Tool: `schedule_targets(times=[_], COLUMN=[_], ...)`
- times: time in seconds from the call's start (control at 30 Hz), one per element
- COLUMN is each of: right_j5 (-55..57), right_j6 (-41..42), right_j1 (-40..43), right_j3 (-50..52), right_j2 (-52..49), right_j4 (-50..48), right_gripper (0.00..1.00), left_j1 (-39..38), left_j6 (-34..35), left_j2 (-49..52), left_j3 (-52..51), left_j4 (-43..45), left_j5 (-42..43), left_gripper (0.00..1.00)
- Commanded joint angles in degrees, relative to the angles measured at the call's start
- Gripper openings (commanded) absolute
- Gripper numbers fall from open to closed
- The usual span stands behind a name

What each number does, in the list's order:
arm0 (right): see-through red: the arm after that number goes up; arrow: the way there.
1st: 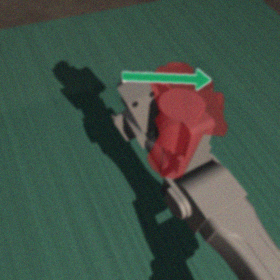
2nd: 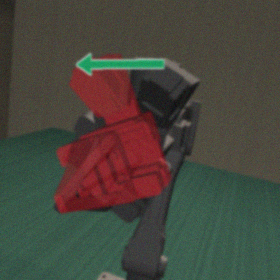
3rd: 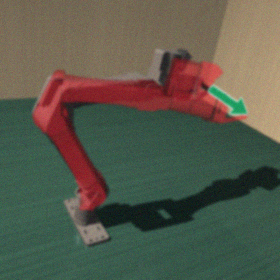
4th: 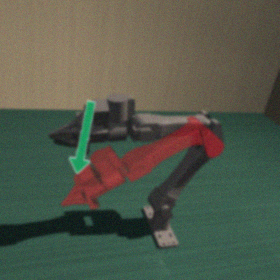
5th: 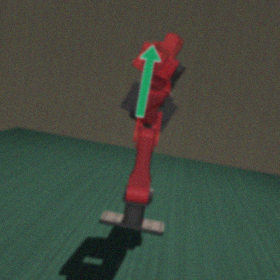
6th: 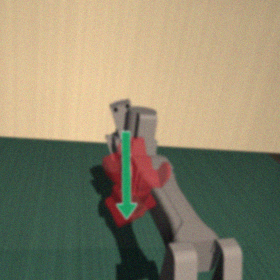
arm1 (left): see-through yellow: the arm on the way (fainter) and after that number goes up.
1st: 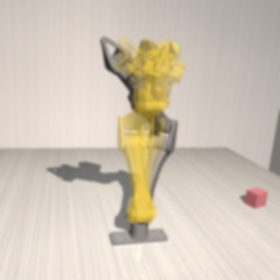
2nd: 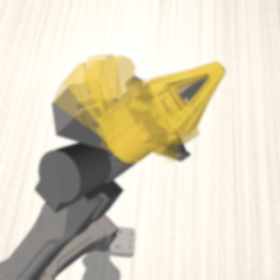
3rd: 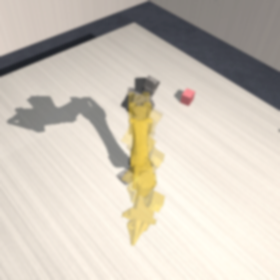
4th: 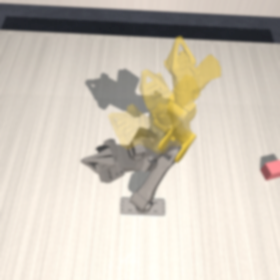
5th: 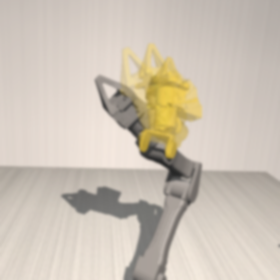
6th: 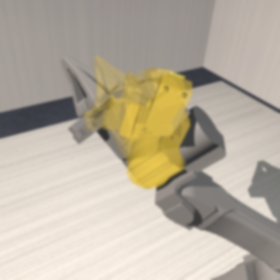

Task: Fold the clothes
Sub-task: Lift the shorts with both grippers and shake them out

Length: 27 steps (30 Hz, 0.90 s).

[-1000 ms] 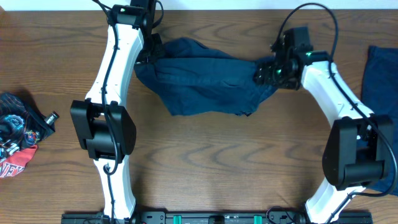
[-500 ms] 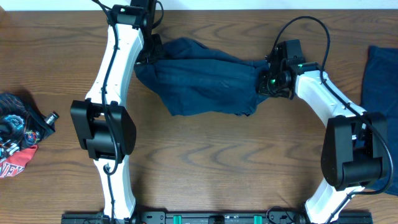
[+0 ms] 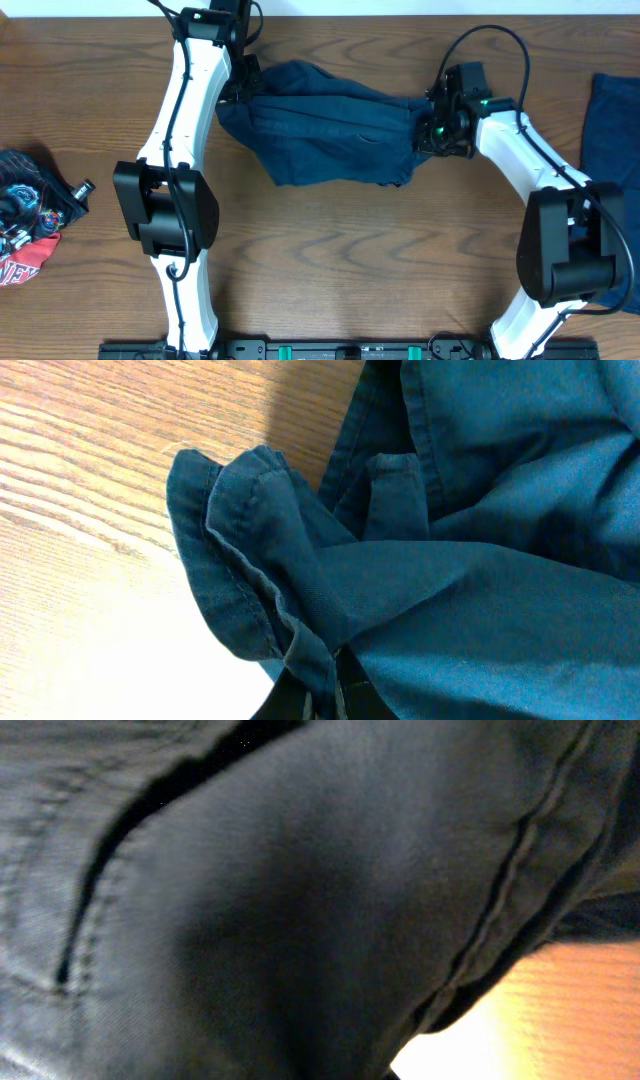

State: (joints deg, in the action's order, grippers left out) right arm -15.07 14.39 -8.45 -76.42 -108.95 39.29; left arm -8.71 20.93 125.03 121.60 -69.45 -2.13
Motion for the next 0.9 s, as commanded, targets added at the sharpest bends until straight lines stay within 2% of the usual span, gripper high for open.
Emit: schedule_targets(times=[0.0,0.17,0.4,0.63,0.87], right_j5=[2.6,4.68,6.03,5.7,4.15], right_j6=[-3.89,-8.07,-11.65,-16.92,-14.6], right_j1=[1.97,5.42,10.62,13.62,14.78], right_j3=[-7.41,-22.88,-41.03,-48.35,-54.23], right_j2=[4.26,5.03,5.03,5.03,5.03], right_j4=[3.74,15.93,26.56,32.17,32.22], right_gripper=[0.01,0.01,0.01,0.01,0.01], left_j1=[0.26,0.26,0.26,0.26,0.26], left_j6=[-0.55,-0.52,-0.57,-3.23,-3.32], left_j2=[-2.23,-6.8,-17.46,-30.25,-40.24], left_j3=[0.68,0.68,0.79,1.01,1.01], left_j4=[-0.33,0.44,0.79,0.96,2.08], left_j5=[-1.57,-5.25,-12.39,-12.96,-13.03], left_gripper=[0.06,0.06,0.06,0.06,0.06])
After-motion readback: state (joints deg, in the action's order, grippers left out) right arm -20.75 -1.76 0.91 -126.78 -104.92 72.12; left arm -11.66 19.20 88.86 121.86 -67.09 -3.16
